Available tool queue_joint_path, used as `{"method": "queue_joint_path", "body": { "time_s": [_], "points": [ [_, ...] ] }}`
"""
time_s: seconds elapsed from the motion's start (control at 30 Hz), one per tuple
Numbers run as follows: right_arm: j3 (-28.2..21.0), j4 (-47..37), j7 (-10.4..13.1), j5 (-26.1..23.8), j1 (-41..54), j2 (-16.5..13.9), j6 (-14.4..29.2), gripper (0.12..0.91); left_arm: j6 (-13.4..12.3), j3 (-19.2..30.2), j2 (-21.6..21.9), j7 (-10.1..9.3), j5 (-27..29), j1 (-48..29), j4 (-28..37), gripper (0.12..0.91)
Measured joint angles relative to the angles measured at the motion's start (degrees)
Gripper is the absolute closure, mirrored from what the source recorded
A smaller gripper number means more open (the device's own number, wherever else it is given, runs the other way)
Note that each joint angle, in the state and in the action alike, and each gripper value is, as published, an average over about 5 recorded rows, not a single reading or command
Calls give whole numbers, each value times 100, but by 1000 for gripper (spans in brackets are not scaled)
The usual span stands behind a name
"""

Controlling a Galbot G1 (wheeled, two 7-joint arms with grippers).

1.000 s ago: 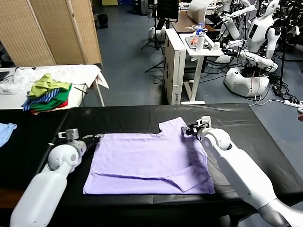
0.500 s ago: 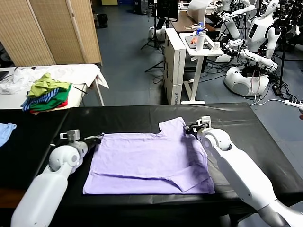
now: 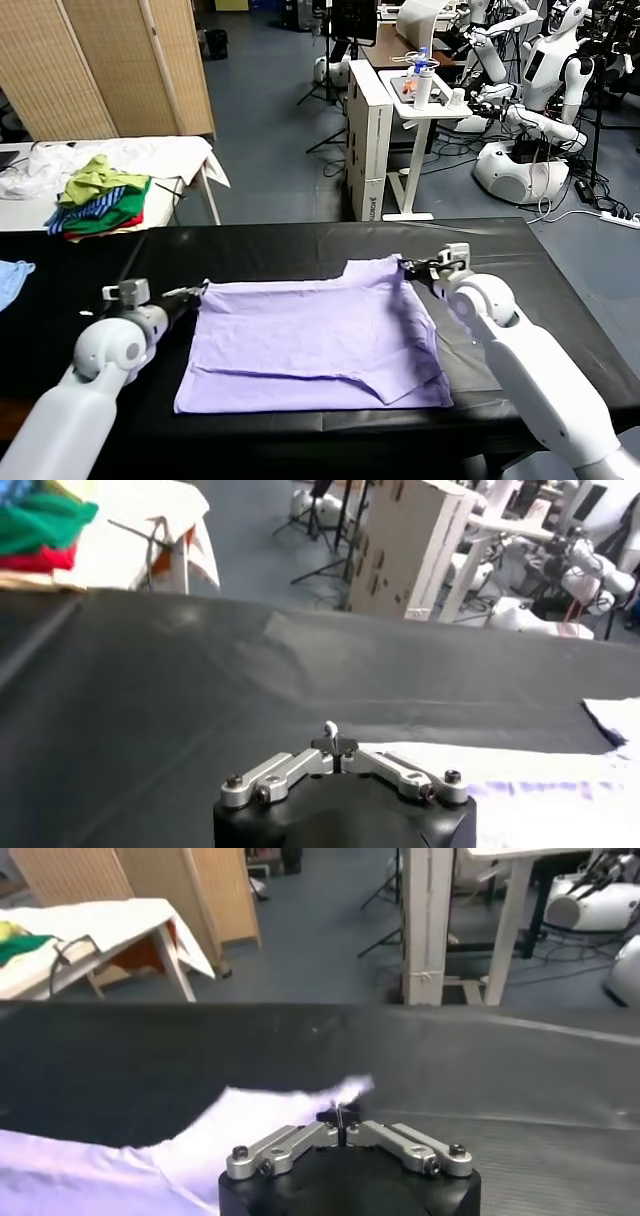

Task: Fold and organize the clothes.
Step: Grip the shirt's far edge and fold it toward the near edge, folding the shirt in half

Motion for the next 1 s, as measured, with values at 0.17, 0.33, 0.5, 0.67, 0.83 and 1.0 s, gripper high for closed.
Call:
{"method": "queue_joint_path", "body": {
  "time_s": [0.17,0.33,0.5,0.67,0.83,1.0],
  "points": [
    [337,770,61,42,-659,-405,-110,885,57,-234,143,-11,-12,451,-548,884],
    [460,1331,267,-17,-1248,-700,-214,885,169,-437,250,-72,-16,934,-1056,884],
    [489,1622,359,-205,-1681,-869,-215,885,259,-519,267,-160,54,1313,-1395,884],
    [513,1756,345,-300,-1997,-962,-215,885,343,-616,238,-158,310,1626,-1560,884],
    [526,1842,334,-322,-2164,-1034,-215,885,350,-751,180,-142,541,1942,-1668,884],
    [550,1935,328,-323,-2283,-1109,-215,885,350,-835,121,-131,661,2211,-1756,884]
  ]
}}
